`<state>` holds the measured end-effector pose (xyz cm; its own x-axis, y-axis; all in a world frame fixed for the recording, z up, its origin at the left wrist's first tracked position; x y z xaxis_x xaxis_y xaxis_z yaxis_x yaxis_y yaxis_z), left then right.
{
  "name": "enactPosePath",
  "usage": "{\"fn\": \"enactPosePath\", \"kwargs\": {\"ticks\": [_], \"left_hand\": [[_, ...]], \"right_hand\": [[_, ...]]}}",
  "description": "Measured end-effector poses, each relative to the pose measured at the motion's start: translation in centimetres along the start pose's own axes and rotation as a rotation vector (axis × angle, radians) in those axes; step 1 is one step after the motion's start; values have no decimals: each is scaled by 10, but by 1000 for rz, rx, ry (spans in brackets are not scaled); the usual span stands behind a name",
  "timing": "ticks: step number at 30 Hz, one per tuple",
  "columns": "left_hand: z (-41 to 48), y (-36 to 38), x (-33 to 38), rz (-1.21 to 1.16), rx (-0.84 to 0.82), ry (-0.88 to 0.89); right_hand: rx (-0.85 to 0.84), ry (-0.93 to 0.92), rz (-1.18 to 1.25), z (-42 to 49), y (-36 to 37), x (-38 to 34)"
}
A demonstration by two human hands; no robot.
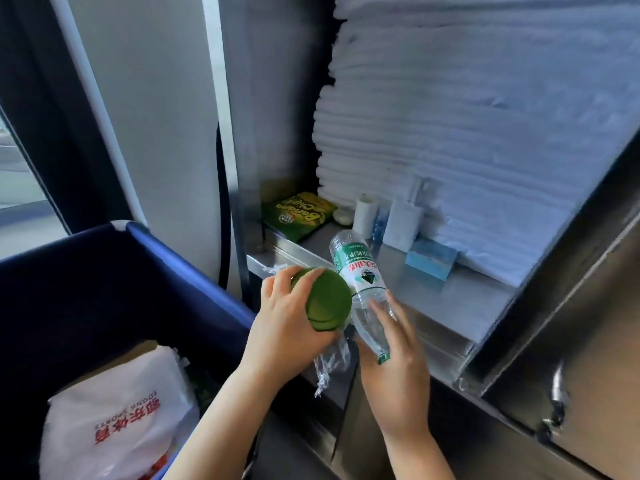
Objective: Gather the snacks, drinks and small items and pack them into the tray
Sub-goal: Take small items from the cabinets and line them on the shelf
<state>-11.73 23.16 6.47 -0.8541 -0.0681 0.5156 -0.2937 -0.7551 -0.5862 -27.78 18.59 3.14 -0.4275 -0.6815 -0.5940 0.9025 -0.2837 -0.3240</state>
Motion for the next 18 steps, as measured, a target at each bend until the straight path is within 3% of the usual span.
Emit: {"fn": "enactPosePath", "kwargs": {"ticks": [9, 18], "left_hand": [[86, 93, -13, 31, -78, 23], [121, 149, -45, 17, -238, 3]], "right_hand": [[30, 11, -29, 72, 50, 76], [-15, 22, -136, 72, 70, 120]]}}
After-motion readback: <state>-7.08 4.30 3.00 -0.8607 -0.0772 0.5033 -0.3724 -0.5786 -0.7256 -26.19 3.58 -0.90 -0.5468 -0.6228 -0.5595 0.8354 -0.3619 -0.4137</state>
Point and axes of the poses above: each hand's wrist, its own z-axis towards the middle knuckle, its own y-axis out of the palm, x = y × z, the point moved 3 cm from there along z, towards the middle knuckle, and after that the axes turned 12 degrees about x, right-handed, at the moved point
